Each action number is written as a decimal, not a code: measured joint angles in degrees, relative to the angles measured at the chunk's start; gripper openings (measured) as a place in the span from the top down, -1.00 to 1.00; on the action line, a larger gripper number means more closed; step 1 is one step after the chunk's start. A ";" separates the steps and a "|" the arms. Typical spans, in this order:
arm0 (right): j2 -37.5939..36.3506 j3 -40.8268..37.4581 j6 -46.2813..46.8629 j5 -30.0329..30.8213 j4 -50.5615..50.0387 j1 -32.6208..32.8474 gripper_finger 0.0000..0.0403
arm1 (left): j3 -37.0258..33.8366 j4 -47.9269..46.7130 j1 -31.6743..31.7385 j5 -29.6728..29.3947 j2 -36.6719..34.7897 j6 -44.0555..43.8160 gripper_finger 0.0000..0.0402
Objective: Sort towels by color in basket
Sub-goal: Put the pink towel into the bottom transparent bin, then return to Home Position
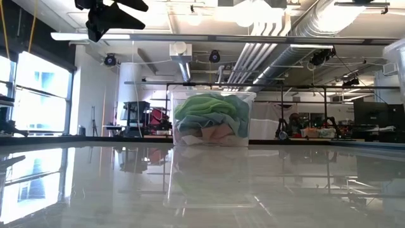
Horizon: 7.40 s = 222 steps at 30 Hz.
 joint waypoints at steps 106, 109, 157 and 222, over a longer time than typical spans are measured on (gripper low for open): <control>-74.86 -42.60 -76.85 4.95 43.18 -39.87 1.00 | 0.00 24.61 19.23 -3.37 -0.37 9.36 0.19; -74.78 -43.21 -76.42 5.70 45.31 -40.15 1.00 | 0.00 24.16 19.21 -3.36 -0.36 9.36 0.19; -74.90 -43.23 -69.92 7.30 45.31 -40.32 1.00 | 0.00 21.86 18.73 5.17 -0.37 11.21 0.19; -74.83 -43.24 -69.93 7.31 45.31 -40.32 1.00 | -40.76 7.73 27.10 32.26 -60.11 31.96 0.19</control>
